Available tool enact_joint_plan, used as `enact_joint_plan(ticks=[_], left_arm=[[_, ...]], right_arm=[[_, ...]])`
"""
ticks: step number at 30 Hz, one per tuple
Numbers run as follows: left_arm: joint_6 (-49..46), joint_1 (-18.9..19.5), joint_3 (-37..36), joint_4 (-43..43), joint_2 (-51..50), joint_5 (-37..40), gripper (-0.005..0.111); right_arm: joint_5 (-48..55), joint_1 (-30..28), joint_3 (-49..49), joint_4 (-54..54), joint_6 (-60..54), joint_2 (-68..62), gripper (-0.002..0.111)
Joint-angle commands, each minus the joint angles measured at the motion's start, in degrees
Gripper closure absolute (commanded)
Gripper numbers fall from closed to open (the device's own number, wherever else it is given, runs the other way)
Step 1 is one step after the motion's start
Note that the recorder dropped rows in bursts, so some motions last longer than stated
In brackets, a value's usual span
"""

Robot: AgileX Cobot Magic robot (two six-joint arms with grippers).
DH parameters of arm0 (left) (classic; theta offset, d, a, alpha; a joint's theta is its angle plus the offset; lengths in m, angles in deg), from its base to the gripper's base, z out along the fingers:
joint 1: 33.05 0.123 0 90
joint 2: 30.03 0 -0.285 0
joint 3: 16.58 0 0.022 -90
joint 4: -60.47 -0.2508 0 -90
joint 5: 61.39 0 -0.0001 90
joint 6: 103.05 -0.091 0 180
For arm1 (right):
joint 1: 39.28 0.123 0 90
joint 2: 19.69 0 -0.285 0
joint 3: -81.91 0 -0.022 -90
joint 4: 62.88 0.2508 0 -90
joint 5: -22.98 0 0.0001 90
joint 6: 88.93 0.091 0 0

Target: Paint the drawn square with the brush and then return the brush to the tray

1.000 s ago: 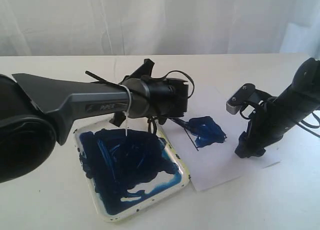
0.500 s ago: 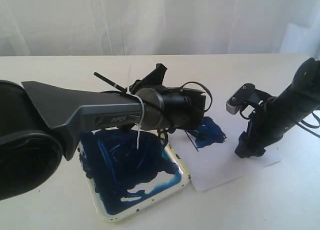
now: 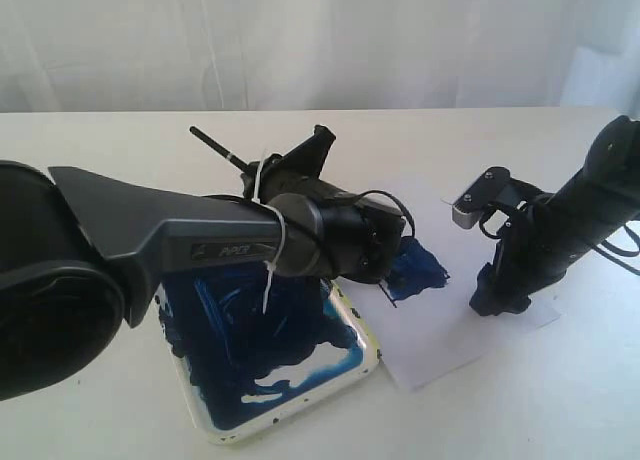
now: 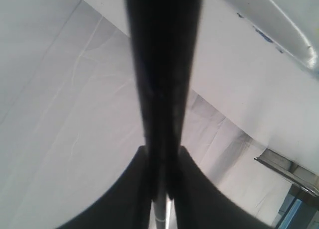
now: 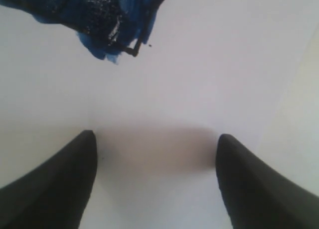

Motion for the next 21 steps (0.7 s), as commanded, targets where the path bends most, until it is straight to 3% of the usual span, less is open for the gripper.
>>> enact_joint_plan(ticks=[1,15,21], left_arm=[[1.4,-0.1,-0.3,-1.4,1.3,-0.2,0.107],[6.3,0.2,-0.4,-3.2,1.4,-2.6,0.107],[9.3,0.4,-3.3,-7.1,2.2,-7.7,0.107]], right_arm=[[-0.8,0.0,-0.3,-0.8,0.1,-1.1,0.045],[-1.2,0.0,-0.3,-0.8,0.1,-1.1,0.045],[-1.5,0.0,-0.3,-0.8,0.1,-1.1,0.045]])
